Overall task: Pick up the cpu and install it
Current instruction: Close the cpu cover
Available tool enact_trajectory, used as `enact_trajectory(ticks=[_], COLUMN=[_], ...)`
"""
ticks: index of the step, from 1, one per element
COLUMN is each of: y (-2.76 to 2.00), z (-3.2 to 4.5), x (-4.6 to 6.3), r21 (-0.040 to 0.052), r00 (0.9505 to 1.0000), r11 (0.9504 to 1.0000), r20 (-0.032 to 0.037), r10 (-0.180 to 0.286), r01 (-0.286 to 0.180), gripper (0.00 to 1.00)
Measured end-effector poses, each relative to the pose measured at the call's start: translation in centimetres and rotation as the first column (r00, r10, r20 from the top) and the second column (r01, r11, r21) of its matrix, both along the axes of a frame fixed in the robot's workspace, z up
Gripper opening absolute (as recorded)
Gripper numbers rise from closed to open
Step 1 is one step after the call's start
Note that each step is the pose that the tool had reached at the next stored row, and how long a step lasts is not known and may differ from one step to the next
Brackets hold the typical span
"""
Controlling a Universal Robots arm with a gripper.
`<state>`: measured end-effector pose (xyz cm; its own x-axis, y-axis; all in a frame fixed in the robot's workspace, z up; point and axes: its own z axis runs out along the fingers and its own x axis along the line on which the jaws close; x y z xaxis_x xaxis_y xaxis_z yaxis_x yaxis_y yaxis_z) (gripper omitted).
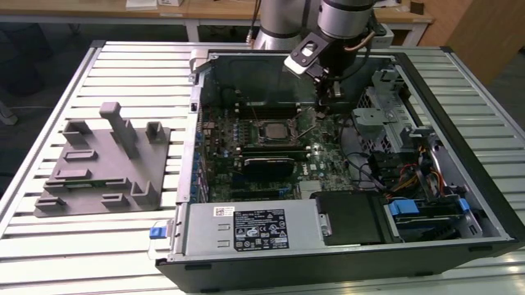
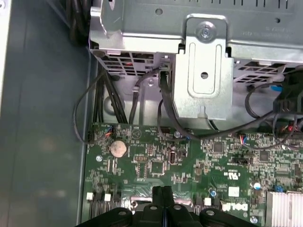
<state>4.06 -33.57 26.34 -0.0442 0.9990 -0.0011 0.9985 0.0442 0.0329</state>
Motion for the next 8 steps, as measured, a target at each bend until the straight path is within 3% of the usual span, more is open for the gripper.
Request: enact_trajectory(ticks=[8], y=[0.17], z=[-0.70], x=[0.65], r21=[0.0000], r00=[1.0000], r11=[1.0000], r20=[0.0000], r10=[0.000], r01=[0.000], gripper=[0.11])
